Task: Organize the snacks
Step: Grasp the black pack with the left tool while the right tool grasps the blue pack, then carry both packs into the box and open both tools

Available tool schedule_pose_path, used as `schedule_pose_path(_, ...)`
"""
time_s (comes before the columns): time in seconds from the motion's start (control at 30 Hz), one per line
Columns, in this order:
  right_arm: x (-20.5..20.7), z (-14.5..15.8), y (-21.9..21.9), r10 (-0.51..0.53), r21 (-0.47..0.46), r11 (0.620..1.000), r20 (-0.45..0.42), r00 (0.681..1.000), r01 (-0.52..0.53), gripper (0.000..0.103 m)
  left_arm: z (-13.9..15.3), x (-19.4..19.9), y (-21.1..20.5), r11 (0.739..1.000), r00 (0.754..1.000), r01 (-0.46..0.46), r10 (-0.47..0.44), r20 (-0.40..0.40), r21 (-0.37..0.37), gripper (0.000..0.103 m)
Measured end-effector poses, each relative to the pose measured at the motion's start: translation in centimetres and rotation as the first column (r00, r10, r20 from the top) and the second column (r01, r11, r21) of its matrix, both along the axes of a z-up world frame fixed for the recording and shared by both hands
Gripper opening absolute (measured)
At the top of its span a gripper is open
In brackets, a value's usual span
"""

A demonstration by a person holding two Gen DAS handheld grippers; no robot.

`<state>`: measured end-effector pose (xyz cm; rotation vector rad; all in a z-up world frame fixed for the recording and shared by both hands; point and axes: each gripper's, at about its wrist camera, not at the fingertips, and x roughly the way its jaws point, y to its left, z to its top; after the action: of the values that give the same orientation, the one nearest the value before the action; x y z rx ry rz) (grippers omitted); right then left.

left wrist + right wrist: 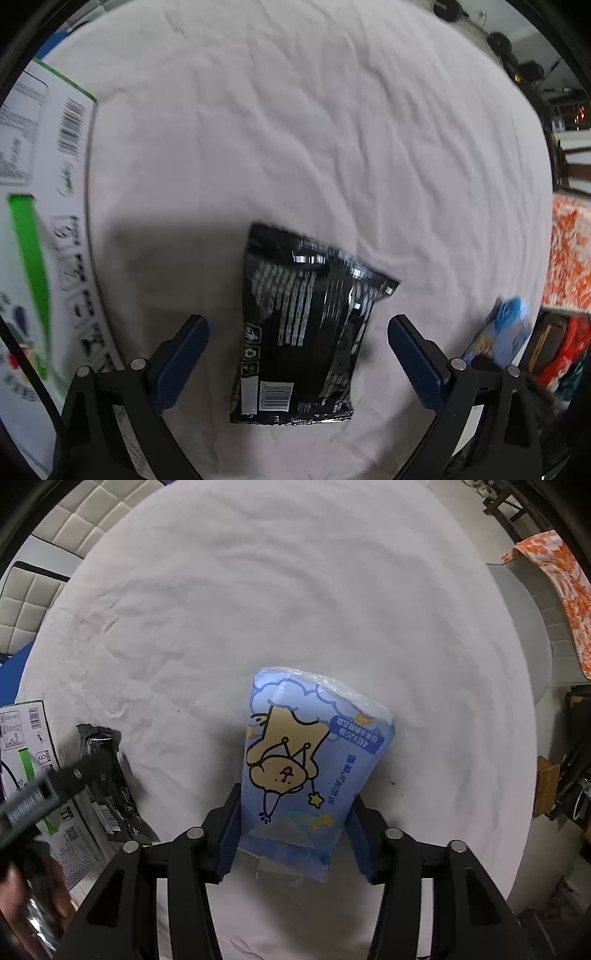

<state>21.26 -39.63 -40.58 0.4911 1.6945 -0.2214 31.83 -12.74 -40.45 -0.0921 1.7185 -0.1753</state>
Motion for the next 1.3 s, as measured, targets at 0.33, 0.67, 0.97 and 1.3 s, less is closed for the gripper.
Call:
schedule_pose_path(0.33,1.3,-1.0,-0.2,0.027,0.001,1.000,-0.038,0.999,-0.027,0.073,-0.7,-3.9,-1.2,0.994,0.996,0.079,-0.082,0.035,0.081,0.060)
schedule_pose_path(0.67,2.1,-1.8,0.0,0.010,-0.013,1.000,-0.058,0.998,-0.011,0.067,-1.3,-4.3,-3.9,0.984,0.992,0.122,-0.126,0.022,0.127,0.066)
schedule_pose_path(0.97,2.3,-1.2,0.8,0.043,-0.071,0.996,-0.041,0.998,-0.046,0.046,-0.7,-5.6,-4.2,0.989,0.993,0.099,-0.106,0.057,0.112,0.049)
schedule_pose_path(1.3,1.3,1.6,2.2,0.105,-0.084,0.991,0.004,0.994,-0.105,0.041,1.2,-8.8,-5.6,0.984,0.981,0.133,-0.148,0.129,0.119,0.048)
